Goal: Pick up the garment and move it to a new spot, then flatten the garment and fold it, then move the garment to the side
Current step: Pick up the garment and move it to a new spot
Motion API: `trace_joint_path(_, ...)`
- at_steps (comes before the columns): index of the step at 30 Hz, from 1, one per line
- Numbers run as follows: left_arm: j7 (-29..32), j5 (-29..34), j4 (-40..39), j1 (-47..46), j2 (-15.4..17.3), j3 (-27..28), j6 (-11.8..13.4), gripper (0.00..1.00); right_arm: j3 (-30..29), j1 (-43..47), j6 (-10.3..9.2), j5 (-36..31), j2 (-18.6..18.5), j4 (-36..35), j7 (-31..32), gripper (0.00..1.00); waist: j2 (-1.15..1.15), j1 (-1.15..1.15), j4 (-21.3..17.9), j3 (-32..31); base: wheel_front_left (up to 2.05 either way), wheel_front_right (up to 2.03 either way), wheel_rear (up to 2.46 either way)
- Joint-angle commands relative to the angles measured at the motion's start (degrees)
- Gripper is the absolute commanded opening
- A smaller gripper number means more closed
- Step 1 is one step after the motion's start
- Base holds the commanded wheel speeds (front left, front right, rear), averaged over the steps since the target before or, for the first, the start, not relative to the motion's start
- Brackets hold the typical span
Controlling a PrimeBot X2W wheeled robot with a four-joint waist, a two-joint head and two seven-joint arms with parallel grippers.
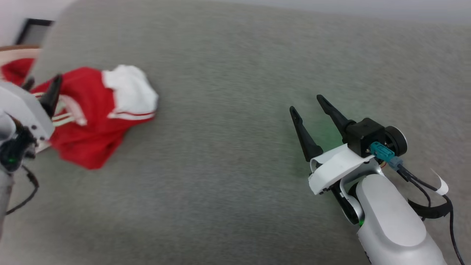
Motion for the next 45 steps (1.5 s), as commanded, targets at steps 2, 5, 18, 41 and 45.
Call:
trace_joint_path(2, 4.16, -2.78, 0.43, 0.27, 1.04, -1.92, 0.02, 1.00, 0.35, 0.31, 0.00, -0.12, 0.29, -0.51, -0.25, 1.00, 0.00, 0.00, -6.10, 4.56, 0.00, 0.00, 0.00)
trace_joint_path(5, 12.43, -7.35, 0.71, 0.78, 2.90, -5.11, 0.02, 1.00, 0.30, 0.53, -0.01, -0.13, 0.32, -0.89, -0.25, 1.00, 0.00, 0.00, -6.86, 4.99, 0.00, 0.00, 0.00)
trace_joint_path(18, 30.49, -20.24, 1.41, 2.61, 1.96, -11.82, 0.02, 1.00, 0.96, 0.12, 0.00, 0.11, 0.40, -3.75, 0.18, 1.00, 0.00, 0.00, -8.47, 8.76, 0.00, 0.00, 0.00)
trace_joint_path(41, 12.59, -21.36, -8.86, -1.18, 6.13, -16.89, 0.02, 0.00, -3.47, 4.22, 0.00, 2.14, 0.38, -6.82, 0.33, 1.00, 0.00, 0.00, -6.10, 0.65, 0.00, 0.00, 0.00)
trace_joint_path(45, 10.62, -21.10, -13.89, -2.60, 5.86, -18.78, 0.02, 0.00, -4.82, 5.81, 0.00, 3.51, 0.35, -7.15, -0.01, 1.00, 0.00, 0.00, -6.71, -1.23, 0.00, 0.00, 0.00)
